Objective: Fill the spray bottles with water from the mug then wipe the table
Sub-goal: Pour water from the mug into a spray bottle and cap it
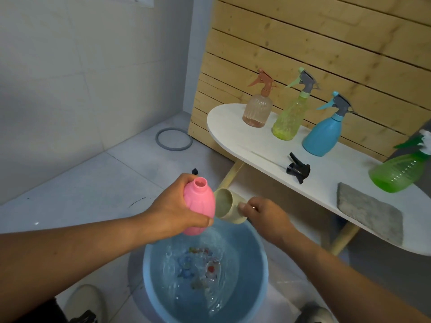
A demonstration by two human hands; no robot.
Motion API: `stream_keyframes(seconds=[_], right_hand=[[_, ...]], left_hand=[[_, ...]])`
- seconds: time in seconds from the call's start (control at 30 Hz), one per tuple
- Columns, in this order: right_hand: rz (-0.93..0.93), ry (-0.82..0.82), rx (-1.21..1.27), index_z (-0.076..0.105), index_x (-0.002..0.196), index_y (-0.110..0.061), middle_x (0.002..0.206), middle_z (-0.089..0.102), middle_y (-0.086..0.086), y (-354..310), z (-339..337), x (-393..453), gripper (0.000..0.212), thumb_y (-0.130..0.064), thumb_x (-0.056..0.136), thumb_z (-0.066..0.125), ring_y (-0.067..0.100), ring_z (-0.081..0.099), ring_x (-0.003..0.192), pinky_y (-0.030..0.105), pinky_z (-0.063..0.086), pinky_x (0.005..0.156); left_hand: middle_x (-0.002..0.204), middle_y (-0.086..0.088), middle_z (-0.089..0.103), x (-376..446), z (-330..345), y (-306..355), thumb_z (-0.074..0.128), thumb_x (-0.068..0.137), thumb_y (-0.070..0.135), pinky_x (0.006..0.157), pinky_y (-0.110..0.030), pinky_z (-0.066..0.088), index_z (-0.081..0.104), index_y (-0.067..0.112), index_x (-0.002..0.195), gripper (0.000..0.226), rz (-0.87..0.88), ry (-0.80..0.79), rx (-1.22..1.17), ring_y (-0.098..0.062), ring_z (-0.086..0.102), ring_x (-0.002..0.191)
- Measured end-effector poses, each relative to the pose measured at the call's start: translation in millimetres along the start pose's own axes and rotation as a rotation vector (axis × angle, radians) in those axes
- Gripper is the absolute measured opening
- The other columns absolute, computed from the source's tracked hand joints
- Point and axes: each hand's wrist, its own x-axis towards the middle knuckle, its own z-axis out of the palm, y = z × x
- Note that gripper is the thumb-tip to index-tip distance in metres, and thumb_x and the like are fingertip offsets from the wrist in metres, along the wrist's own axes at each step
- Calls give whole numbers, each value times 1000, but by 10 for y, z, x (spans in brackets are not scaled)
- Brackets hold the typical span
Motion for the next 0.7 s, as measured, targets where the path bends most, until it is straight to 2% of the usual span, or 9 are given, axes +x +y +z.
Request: stream_keyframes(seconds=[0.17,0.2,0.3,0.43,0.5,0.57,0.7], right_hand=[[-236,158,-450,66,106,-26,103,64,-1,41,211,-67,32,-48,104,43,26,58,100,35,42,76],[-298,211,-515,67,104,-23,100,64,0,59,245,-66,29,-45,103,47,27,60,96,35,44,72],[-435,325,-676,68,75,-19,71,63,0,139,319,-65,21,-34,86,79,27,60,64,31,43,50],[-516,345,-791,64,71,-22,69,58,-1,185,313,-94,26,-15,65,89,26,55,59,32,41,50],[-577,405,-829,64,73,-20,72,58,1,168,285,-119,27,-7,62,84,26,54,60,33,38,52],[-639,452,-862,63,75,-19,73,56,2,138,263,-152,24,0,62,72,26,52,60,34,36,55],[-713,501,-949,62,79,-18,74,53,4,119,236,-216,27,3,75,45,26,48,62,37,27,63]], left_hand=[[120,19,53,7,-10,12,98,63,21,69,-21,52,44,41,127,87,-4,-5,18,-11,56,107],[120,19,53,10,-13,14,98,62,21,69,-20,52,44,41,128,87,-3,-6,21,-11,56,107],[120,19,54,11,-18,17,98,63,22,71,-22,53,44,42,127,87,-1,-4,24,-11,56,108],[119,20,54,1,-13,26,98,63,21,69,-20,52,44,43,123,83,1,-13,29,-10,56,106],[120,20,54,5,-6,32,98,63,22,69,-19,52,44,43,122,82,1,-17,31,-11,56,106],[120,19,54,11,1,33,98,63,22,69,-20,52,44,42,123,83,-2,-13,30,-12,56,107],[121,18,54,5,9,47,98,62,23,69,-21,53,44,40,127,87,-6,-4,29,-12,56,108]])
